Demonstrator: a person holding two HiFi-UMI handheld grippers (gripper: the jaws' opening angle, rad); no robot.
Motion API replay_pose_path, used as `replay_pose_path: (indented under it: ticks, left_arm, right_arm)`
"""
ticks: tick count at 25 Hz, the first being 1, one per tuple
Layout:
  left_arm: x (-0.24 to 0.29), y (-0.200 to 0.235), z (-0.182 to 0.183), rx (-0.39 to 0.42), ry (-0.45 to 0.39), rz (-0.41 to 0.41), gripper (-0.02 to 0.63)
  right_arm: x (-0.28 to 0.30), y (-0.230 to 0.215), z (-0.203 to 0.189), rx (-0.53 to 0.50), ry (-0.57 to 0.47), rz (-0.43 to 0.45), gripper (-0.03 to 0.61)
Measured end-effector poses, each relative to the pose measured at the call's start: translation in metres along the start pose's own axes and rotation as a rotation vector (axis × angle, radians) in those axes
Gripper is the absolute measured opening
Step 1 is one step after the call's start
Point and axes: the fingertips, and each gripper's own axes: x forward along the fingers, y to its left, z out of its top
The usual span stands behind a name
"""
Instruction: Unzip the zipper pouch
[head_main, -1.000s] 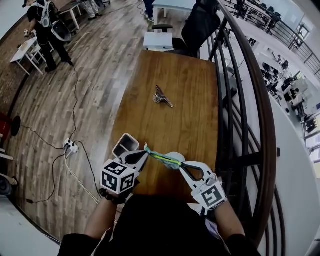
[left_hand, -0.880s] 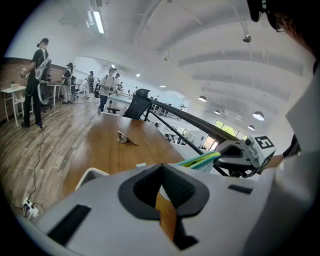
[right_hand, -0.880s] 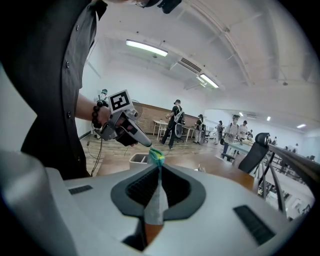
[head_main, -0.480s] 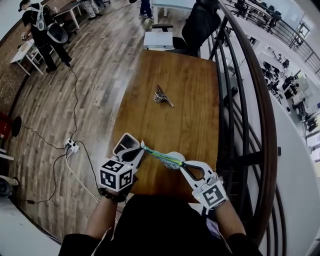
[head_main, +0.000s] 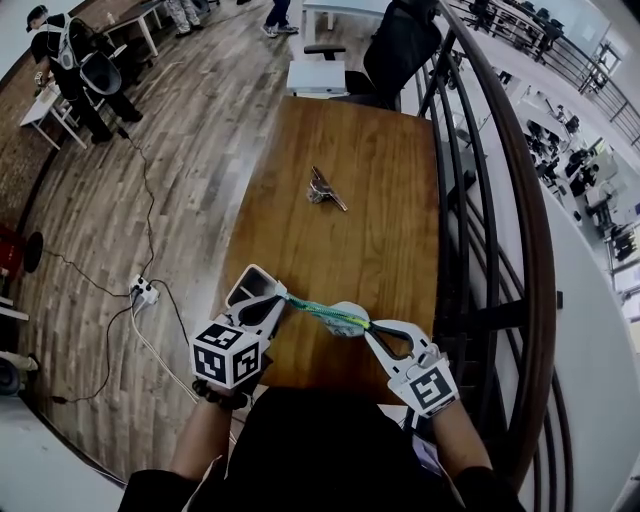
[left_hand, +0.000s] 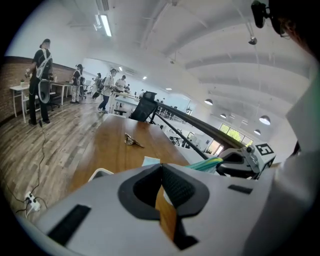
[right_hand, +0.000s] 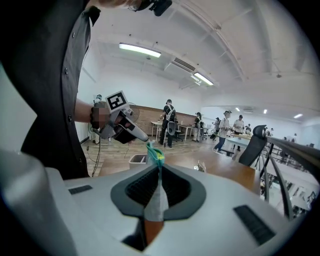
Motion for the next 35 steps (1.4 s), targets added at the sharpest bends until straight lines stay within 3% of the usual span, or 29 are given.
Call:
replay_pose_path:
  ticks: [5,11,19,28,35]
  left_arm:
    - [-0.004,-0.011,-0.005,-0.001,0.012,-0.027,0.014]
    - [0.003,-0.011,-0.017,0.001,0.035,-0.024,0.014]
    - [0.003,-0.011,-0.008,0.051,-0.005,-0.002,0.017]
    - [-0.002,-0.011,-0.011,0.025,-0.009,-0.006,0.043]
    - [-0.005,-0.009,-0.012,0.010,-0.019,0.007,0.044]
  right_arm:
    - [0.001,0.001,-0.028,0.107,0.044,-0.014,0.023]
    - [0.004,0.003,-0.049,0.119,0.082,-0.024,0.025]
    - [0.004,-0.005,-0.046,0.115,0.076,-0.044,0.026]
    - [0.006,-0.011,-0.046,0.119,0.080,-0.061,0.036]
    - [0.007,-0.022,-0.029,0.092,0.028,-0.093,0.110]
